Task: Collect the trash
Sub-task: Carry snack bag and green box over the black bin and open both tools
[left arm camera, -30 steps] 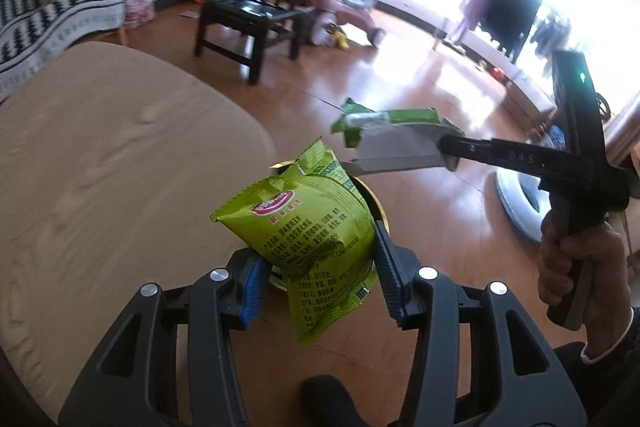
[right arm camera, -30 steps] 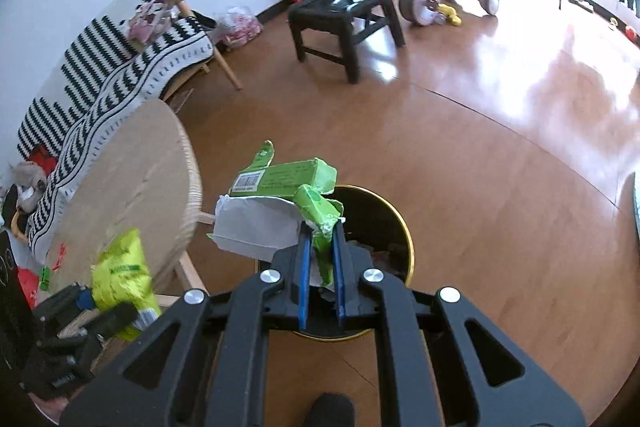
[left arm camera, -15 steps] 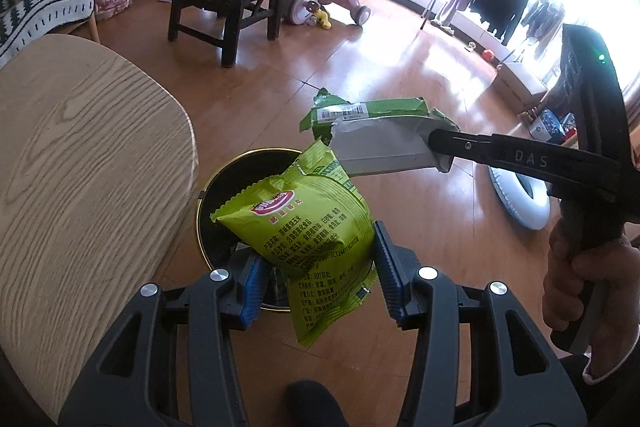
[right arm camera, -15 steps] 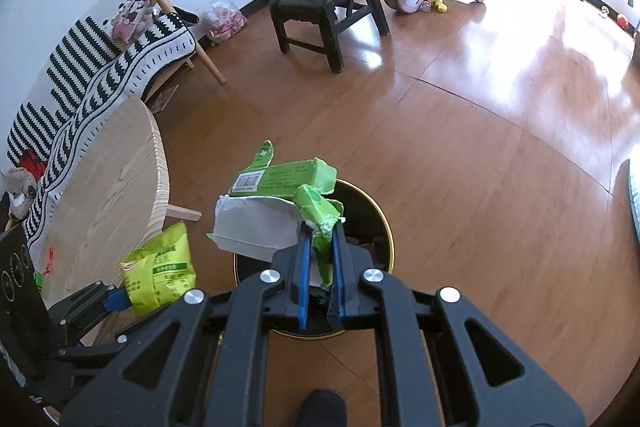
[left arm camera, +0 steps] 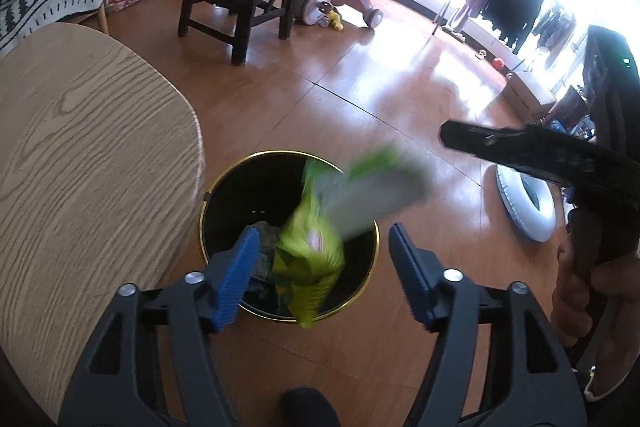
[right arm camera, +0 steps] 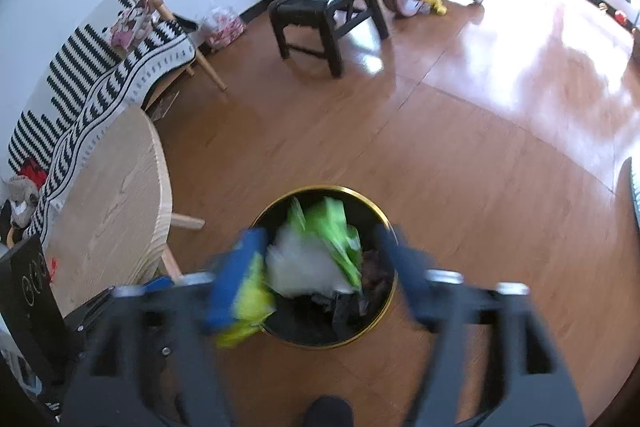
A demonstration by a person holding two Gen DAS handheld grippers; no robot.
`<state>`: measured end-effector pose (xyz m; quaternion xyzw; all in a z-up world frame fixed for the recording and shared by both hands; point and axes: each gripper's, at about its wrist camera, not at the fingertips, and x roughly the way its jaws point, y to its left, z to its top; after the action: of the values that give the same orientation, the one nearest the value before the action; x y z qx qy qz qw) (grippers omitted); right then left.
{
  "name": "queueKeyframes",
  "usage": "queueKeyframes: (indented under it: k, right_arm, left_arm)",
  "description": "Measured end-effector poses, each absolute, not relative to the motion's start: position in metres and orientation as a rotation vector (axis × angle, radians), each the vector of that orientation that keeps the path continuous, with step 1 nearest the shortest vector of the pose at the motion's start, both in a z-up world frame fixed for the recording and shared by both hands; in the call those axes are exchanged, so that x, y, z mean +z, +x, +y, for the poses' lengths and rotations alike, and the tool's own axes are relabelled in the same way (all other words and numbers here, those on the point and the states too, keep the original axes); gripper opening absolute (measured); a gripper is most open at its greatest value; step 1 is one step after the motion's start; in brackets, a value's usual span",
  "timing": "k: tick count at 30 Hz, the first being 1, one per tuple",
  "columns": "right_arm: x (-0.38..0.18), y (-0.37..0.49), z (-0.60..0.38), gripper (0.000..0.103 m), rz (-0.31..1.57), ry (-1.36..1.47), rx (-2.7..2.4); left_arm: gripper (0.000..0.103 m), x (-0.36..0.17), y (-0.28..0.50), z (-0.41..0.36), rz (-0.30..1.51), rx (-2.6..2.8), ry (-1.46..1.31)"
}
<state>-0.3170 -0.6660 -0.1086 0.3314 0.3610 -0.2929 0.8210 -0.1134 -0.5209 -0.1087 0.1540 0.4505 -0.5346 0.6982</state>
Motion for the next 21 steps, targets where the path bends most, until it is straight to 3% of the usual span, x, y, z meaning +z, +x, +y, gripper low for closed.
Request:
queueKeyframes:
  k: [13, 21]
  right_arm:
    - [-0.082, -0.289, -0.646, 0.075, 0.742, 0.663, -0.553]
    - [-0.059, -0.226, -0.599, 0.082, 0.744, 0.599, -0.436]
  left_arm:
    - [0.088, -0.084, -0.102, -0.491, 0.94, -1.156, 0.328]
    - [0.094, -0.06, -0.06, -0.423, 0.901, -1.042, 0.268]
